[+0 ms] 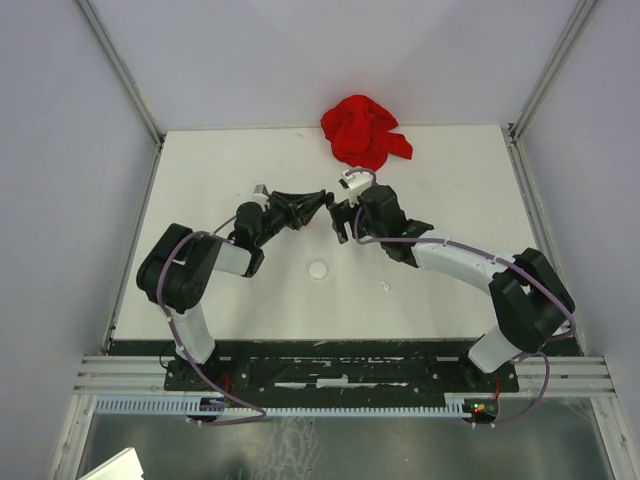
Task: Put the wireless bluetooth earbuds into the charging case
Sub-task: Place the charging case at the center of the board, then close the charging case, then place the charging case at the center of the board.
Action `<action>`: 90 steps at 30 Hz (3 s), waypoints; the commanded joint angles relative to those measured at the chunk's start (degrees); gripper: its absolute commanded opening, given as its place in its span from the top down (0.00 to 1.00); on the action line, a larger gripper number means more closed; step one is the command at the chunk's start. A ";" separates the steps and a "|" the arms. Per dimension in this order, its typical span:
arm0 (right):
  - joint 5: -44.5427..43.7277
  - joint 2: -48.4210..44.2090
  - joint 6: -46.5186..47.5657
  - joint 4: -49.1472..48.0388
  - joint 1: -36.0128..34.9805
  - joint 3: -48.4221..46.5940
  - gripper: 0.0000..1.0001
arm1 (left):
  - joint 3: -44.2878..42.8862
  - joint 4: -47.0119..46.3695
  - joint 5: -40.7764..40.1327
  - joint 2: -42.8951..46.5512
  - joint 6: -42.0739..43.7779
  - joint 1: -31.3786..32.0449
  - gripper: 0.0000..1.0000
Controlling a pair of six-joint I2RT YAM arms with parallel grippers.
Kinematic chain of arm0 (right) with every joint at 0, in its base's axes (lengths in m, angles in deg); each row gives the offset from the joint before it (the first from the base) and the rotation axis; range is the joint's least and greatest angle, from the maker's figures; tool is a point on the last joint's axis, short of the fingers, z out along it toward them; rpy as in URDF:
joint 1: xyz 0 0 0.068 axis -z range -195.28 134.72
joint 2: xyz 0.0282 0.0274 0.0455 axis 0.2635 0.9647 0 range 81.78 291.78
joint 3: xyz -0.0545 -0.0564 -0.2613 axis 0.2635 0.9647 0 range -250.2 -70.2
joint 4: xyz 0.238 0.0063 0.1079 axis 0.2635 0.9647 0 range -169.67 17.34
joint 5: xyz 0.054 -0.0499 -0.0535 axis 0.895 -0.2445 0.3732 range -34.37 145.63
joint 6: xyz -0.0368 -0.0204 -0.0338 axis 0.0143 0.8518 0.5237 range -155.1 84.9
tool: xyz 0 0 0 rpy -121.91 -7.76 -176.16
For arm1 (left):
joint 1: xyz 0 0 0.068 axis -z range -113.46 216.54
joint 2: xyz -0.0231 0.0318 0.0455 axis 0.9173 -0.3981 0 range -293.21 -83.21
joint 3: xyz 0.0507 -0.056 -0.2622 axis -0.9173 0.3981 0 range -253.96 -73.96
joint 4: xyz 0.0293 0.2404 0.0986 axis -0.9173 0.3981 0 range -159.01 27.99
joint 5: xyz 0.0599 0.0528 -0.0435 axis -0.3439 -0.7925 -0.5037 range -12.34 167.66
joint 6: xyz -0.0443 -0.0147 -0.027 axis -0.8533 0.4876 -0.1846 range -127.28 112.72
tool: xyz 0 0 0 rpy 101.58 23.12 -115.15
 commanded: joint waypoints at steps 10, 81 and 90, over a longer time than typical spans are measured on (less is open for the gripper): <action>-6.82 9.12 4.41 -16.68 -2.33 -3.01 0.00 | -0.40 3.37 -2.27 2.73 -4.99 2.24 0.97; 16.17 16.45 6.87 24.11 -8.99 -15.88 0.07 | -29.86 39.19 3.19 -18.49 36.93 0.01 0.52; 16.19 19.60 7.85 25.70 -9.72 -18.35 0.09 | -28.64 46.13 3.52 -12.51 42.35 -2.62 0.51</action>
